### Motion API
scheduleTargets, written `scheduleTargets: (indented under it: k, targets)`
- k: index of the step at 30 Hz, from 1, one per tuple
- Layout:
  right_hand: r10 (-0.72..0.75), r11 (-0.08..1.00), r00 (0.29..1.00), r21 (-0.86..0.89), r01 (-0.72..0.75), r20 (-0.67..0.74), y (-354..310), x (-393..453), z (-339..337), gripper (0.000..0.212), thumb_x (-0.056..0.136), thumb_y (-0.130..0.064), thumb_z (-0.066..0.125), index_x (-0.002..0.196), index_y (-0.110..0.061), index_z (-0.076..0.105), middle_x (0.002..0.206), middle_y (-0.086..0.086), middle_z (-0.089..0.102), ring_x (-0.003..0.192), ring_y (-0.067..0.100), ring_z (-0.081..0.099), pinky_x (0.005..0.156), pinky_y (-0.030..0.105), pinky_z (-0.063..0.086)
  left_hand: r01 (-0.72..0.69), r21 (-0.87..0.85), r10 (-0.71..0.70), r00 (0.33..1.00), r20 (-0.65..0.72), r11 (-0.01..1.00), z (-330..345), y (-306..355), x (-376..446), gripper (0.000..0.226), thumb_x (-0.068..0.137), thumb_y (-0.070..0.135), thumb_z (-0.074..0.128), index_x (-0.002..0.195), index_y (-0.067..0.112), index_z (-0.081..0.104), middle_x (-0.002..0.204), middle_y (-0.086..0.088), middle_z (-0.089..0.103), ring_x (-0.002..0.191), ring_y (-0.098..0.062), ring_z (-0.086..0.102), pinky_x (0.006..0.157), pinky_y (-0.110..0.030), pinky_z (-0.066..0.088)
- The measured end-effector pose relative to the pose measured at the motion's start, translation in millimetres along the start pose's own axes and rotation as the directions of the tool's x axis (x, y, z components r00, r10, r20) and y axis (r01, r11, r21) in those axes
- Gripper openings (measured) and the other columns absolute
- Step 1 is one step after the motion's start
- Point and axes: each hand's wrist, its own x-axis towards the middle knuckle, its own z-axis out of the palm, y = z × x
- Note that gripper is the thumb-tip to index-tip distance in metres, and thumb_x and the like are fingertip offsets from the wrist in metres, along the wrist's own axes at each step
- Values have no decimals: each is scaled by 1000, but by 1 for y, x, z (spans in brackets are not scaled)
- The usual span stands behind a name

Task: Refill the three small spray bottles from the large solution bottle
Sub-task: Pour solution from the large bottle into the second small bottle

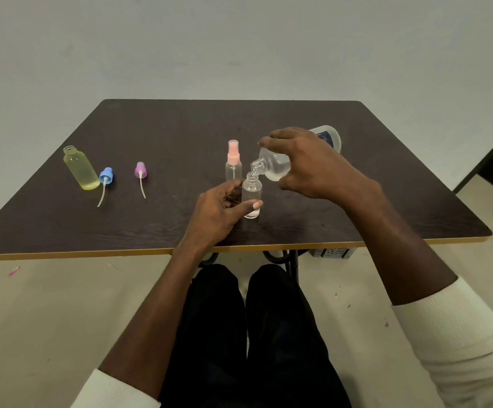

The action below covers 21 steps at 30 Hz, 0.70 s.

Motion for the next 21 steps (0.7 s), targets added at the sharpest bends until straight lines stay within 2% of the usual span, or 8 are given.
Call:
scheduleTargets:
  k: [4, 13, 21]
  targets:
    - [1, 1000, 1000, -5, -1, 1, 0, 0, 0, 79, 77, -16, 79, 146, -21, 42, 150, 3, 44, 141, 20, 35, 113, 40, 28, -2, 10, 2, 1000, 3, 1000, 0, 1, 0, 52, 86, 28, 79, 134, 16, 63, 113, 4, 75, 98, -1, 71, 82, -13, 54]
    - [-2, 1000, 1000, -15, 2, 3, 0, 0, -1, 79, 77, -17, 79, 146, -21, 42, 150, 3, 44, 141, 21, 34, 113, 40, 28, -8, 6, 8, 1000, 2, 1000, 0, 0, 0, 51, 86, 28, 80, 134, 16, 64, 113, 3, 76, 100, -4, 72, 87, -19, 57]
    - [-3, 1000, 1000, -4, 3, -2, 1, 1, 1, 79, 77, -17, 79, 146, -21, 42, 150, 3, 44, 141, 21, 35, 113, 39, 29, -9, -6, 9, 1000, -2, 1000, 0, 2, -1, 47, 86, 24, 79, 131, 16, 65, 111, 6, 75, 98, -1, 71, 82, -13, 54]
